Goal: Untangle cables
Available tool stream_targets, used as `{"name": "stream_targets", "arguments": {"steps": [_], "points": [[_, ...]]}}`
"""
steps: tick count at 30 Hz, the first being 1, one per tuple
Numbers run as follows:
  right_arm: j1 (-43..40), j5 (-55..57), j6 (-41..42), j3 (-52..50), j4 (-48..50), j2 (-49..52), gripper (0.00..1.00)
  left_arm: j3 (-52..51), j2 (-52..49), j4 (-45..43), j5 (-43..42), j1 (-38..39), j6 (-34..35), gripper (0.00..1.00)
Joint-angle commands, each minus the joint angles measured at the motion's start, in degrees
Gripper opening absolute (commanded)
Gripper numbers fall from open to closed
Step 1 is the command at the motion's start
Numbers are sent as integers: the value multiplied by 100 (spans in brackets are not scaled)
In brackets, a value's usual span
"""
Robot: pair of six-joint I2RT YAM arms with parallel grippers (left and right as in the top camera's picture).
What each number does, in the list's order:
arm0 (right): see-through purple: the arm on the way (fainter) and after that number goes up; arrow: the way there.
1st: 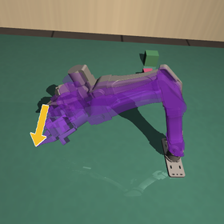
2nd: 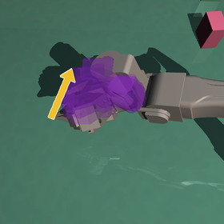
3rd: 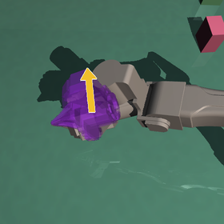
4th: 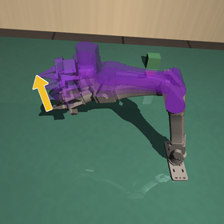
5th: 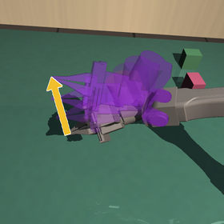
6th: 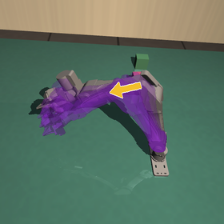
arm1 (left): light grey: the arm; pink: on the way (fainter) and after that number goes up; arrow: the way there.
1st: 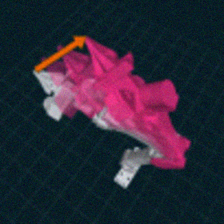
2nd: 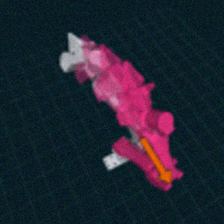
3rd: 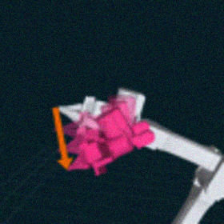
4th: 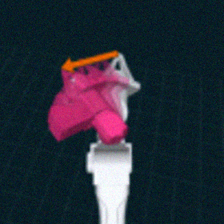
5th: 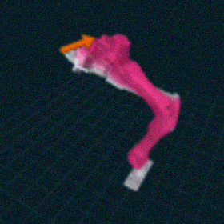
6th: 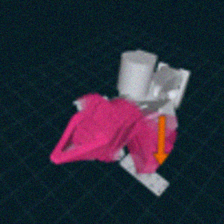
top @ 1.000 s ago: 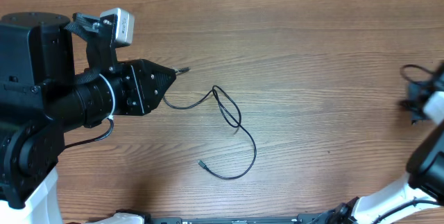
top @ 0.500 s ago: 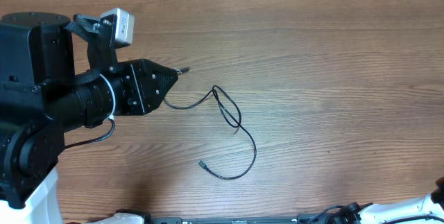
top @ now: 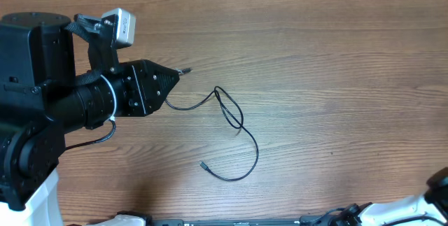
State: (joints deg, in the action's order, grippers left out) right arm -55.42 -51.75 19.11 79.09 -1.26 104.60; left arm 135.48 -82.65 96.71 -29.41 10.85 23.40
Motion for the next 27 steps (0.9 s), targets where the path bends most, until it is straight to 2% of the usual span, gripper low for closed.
{"name": "stream_targets", "arguments": {"steps": [1,6,10,13,16,20,23,27], "points": [[378,-828,-603,177,59,-734,100,66,-13,9,-94,7,-286,28],[1244,-1283,-625,177,-361,-1261,100,66,-11,4,39,4,-514,29],[2177,-1281,-1414,177,-1403,-1591,100,66,-11,7,490,4,-546,29],[2924,-1239,-2343,177,-2448,-1718,100,66,-11,7,702,4,-551,29],[3633,-822,-3215,177,-3434,-1740,100,66,-11,9,754,4,-682,30],[4572,619,-4044,177,-4712,-1738,100,66,-4,9,752,4,-717,30],[5215,1530,-3943,177,-5031,-1738,100,66,-4,9,750,7,-715,30],[5847,1633,-3440,177,-5250,-1738,100,63,-7,9,748,7,-715,33]]}}
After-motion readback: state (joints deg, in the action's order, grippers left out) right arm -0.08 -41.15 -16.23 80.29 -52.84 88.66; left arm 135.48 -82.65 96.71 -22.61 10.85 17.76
